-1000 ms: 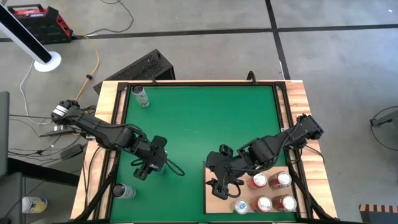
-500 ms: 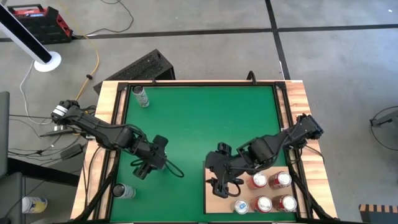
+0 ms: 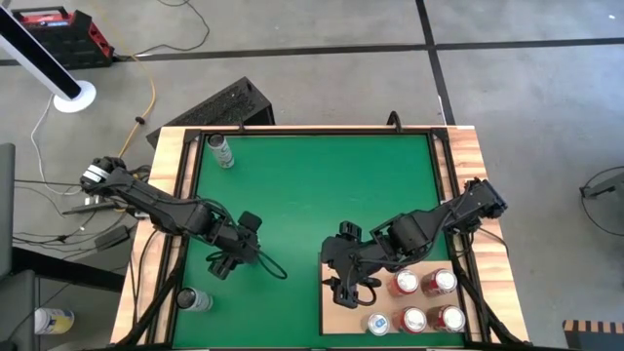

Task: Place canned beverage on shelf
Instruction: Put the blue soda can on the shelf aligned with the other blue soda can

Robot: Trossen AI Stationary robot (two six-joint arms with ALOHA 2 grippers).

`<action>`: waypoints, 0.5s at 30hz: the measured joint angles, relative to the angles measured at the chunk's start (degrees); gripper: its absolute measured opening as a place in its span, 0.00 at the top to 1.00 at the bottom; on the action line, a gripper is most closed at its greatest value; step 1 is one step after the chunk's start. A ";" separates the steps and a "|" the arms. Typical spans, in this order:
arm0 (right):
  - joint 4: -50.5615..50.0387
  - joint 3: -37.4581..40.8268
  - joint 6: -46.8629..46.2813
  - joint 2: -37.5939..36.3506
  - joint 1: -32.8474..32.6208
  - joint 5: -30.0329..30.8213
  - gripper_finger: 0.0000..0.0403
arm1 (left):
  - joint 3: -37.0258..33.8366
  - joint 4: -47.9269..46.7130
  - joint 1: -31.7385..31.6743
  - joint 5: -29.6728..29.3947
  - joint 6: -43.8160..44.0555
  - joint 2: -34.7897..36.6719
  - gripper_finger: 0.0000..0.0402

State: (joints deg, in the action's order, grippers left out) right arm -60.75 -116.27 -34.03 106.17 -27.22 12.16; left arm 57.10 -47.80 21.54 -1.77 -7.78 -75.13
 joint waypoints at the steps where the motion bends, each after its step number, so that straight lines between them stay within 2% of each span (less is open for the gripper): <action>1: 0.02 0.00 0.03 0.00 0.00 0.00 0.22 | 0.00 -0.02 0.00 -0.21 0.06 0.00 0.43; 15: 0.02 0.00 0.20 0.00 0.00 -0.02 0.22 | -0.07 0.03 0.00 0.97 0.29 0.00 0.41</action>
State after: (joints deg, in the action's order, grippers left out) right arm -60.73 -116.27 -33.83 106.17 -27.22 12.14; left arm 57.04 -47.78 21.54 -0.80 -7.49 -75.13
